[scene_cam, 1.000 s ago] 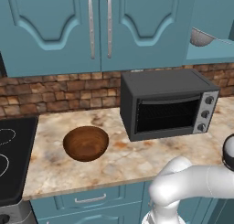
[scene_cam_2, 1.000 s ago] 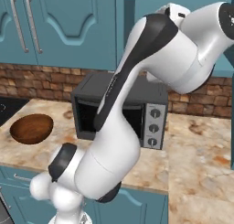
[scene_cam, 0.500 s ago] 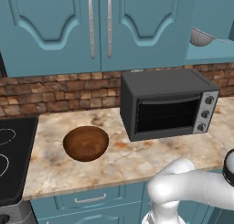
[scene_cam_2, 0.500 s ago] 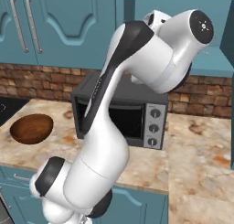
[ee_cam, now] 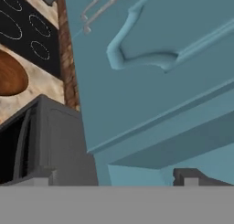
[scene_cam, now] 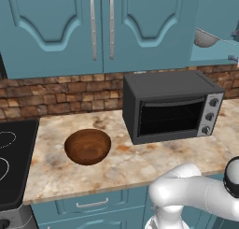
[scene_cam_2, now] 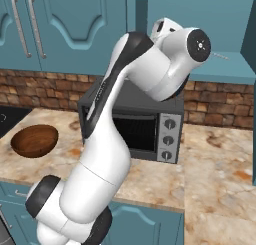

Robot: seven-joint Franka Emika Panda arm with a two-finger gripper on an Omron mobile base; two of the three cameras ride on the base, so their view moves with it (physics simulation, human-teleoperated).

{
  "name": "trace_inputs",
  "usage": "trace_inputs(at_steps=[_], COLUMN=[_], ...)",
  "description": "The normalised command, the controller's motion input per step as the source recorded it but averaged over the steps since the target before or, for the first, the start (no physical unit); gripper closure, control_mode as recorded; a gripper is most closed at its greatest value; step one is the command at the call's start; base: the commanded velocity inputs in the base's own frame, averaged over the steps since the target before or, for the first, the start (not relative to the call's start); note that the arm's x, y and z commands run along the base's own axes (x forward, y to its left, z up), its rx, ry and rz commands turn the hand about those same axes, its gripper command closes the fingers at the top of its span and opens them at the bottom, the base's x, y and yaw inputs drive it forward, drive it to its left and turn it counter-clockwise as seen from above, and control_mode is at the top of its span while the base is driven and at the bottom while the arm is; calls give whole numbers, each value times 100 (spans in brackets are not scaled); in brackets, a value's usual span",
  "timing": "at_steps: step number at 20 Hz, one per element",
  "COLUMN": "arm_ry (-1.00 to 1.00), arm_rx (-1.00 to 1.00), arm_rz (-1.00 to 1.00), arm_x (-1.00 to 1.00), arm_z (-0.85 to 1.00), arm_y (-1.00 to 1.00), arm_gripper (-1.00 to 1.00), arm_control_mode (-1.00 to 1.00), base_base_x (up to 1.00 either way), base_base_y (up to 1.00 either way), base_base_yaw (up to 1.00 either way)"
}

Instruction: Open the cabinet and setup a tea strainer by placing it in the bowl upright.

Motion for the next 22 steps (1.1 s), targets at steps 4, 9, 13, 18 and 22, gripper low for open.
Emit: trace_inputs(at_steps=[4, 9, 13, 18, 22], arm_ry=[8, 9, 1, 0, 2], arm_rx=[-4, 6, 18, 14, 0], arm_rz=[-7, 0, 0, 0, 0], arm_x=[52, 52, 36, 22, 36], arm_z=[0, 5, 6, 0, 0], arm_y=[-11, -26, -49, -46, -11], arm_gripper=[-100, -100, -100, -100, -100], arm_control_mode=[-100, -100, -100, -100, -100], base_base_x=[0, 0, 0, 0, 0], base_base_y=[0, 0, 0, 0, 0], base_base_yaw=[0, 0, 0, 0, 0])
